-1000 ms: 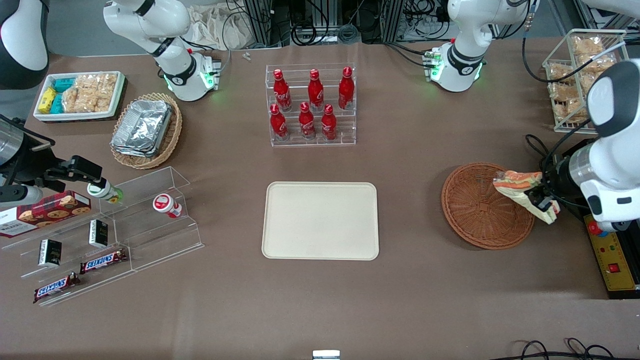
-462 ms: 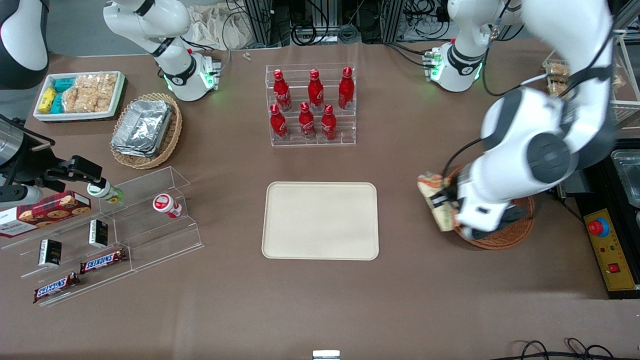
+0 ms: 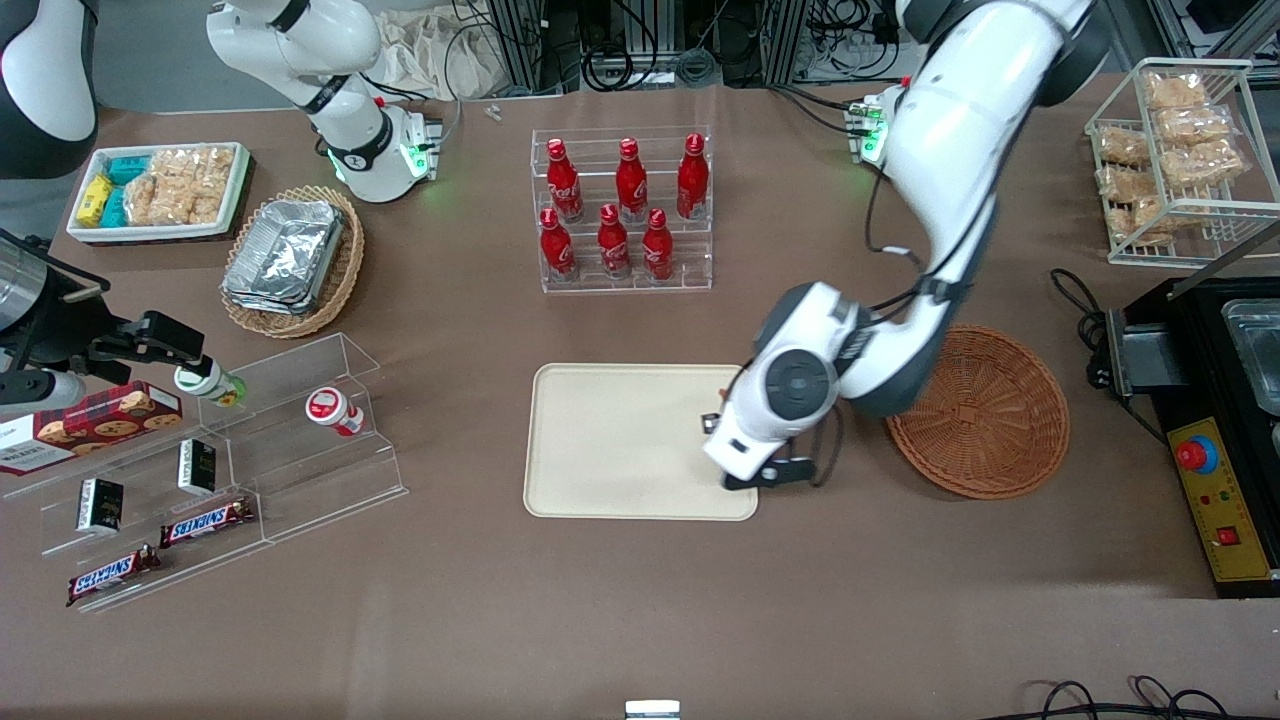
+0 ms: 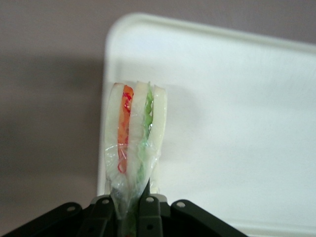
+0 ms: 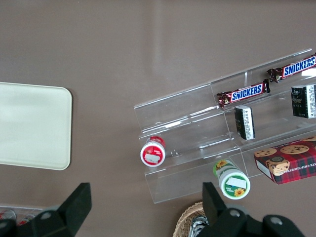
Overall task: Place sandwich from basket to tray
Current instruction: 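Lower the sandwich onto the beige tray and open the left gripper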
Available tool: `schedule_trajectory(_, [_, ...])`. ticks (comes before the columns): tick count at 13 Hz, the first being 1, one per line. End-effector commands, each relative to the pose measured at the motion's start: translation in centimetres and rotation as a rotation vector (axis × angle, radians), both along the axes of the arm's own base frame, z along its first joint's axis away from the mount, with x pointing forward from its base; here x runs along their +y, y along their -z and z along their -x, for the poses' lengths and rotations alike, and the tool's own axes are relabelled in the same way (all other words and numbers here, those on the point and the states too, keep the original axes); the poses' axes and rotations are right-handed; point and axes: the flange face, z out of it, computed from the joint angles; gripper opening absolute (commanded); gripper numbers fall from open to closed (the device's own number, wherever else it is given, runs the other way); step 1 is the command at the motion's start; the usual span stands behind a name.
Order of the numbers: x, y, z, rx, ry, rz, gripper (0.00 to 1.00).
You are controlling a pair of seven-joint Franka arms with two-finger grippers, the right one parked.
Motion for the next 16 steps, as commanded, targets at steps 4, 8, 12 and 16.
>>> schedule_trajectory(4, [-0.6,2.6,2.2,0.014,0.084,-0.055,0.0])
schedule_trajectory(8, [-0.5,2.3,2.1,0.017,0.071,-0.06,1.0])
schedule_trajectory(12, [0.5,-1.7,0.8,-0.019,0.054,-0.06,1.0])
schedule_trajectory(16, [4.8,-12.0,0.1,-0.038,0.014,-0.098,1.0])
